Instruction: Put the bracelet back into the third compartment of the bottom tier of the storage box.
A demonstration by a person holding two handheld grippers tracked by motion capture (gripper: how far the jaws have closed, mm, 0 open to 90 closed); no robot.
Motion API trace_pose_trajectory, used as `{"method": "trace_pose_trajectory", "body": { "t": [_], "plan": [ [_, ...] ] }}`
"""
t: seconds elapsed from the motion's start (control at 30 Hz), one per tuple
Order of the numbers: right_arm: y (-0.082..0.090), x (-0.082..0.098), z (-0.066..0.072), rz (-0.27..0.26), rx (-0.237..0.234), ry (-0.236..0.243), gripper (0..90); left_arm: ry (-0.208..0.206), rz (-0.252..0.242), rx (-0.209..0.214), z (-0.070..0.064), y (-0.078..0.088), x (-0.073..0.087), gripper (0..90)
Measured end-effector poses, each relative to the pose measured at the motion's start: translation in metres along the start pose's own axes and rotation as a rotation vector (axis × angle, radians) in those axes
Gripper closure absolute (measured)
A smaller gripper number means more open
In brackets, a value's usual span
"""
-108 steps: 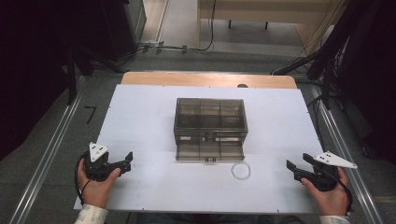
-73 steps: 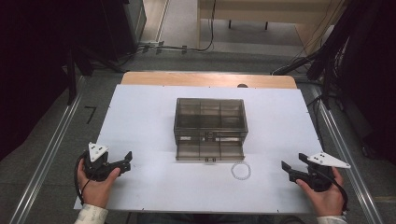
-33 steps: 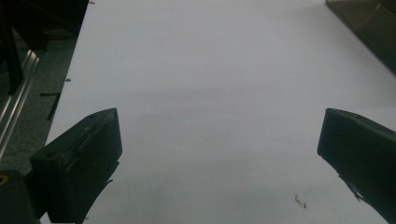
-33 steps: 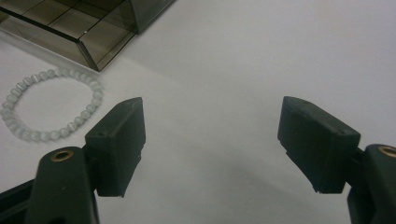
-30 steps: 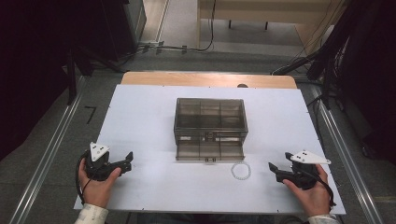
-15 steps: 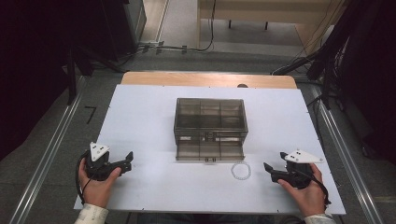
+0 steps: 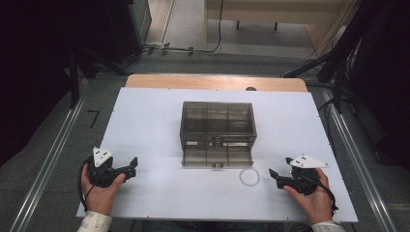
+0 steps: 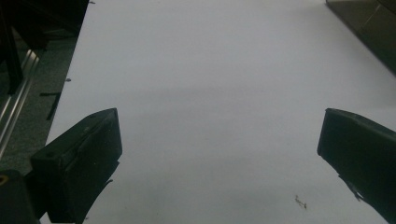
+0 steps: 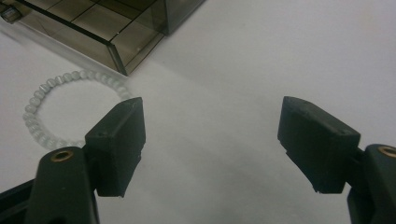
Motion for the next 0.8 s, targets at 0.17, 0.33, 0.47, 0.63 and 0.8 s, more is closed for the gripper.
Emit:
{"method": "trace_pose_trajectory", "body": {
  "t": [0.17, 0.33, 0.47, 0.63, 0.8],
  "plan": [
    [-0.004, -0.003, 0.007, 0.002, -0.015, 0.013, 22.0, 0.002, 0.001, -0.001, 0.0, 0.0, 0.0, 0.0],
    [-0.008, -0.004, 0.012, 0.01, -0.021, 0.019, 22.1, 0.004, 0.001, 0.001, 0.001, 0.0, 0.0, 0.0],
    [-0.011, -0.005, 0.017, 0.016, -0.03, 0.027, 22.1, 0.005, 0.001, 0.002, 0.001, 0.0, 0.0, 0.0],
    [-0.015, -0.006, 0.022, 0.023, -0.038, 0.03, 22.2, 0.006, 0.002, 0.003, 0.0, 0.0, 0.0, 0.0],
    [-0.02, -0.007, 0.028, 0.032, -0.051, 0.041, 22.3, 0.006, 0.002, 0.004, 0.0, 0.0, 0.0, 0.0]
  ]
}}
Point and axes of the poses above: each handheld gripper's, and its own axes: y roughly backward along the jaws, x roughly out of its underside, z roughly to its left, the point moved 7 cm from there along -y, roughly forward along the jaws, and after that the axes turned 5 degrees about -z, right-handed, at the moved point
